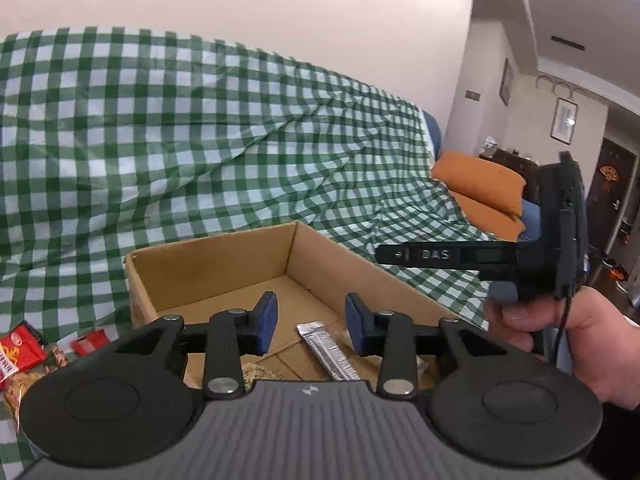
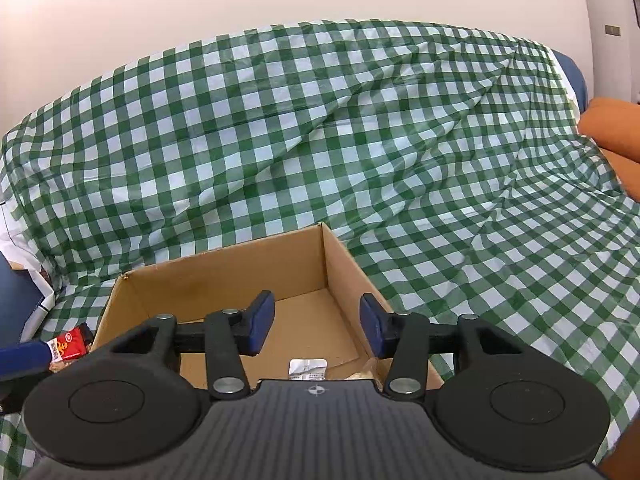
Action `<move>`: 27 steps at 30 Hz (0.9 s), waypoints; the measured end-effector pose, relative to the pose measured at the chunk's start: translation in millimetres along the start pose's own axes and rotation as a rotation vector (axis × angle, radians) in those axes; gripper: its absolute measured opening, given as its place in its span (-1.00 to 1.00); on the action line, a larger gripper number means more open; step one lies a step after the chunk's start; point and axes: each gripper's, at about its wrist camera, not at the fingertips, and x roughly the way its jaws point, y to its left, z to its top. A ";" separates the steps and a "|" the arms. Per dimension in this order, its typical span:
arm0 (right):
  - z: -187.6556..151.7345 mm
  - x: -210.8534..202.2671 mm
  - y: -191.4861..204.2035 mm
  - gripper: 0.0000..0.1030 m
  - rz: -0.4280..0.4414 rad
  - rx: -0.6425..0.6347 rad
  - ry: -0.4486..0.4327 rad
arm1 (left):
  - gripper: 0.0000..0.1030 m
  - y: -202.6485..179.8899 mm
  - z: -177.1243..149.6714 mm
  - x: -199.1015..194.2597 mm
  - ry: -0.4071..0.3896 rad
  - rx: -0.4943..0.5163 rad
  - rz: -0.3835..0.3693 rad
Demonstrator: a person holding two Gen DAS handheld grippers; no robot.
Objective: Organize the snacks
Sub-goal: 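Carry the cracker bar and yellow bar into the box and release both, then withdraw both open tools from the box toward the remaining snacks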
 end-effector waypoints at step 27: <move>-4.1 3.2 17.4 0.17 0.018 -0.062 0.024 | -0.20 21.3 6.4 -8.7 -0.009 -0.034 0.141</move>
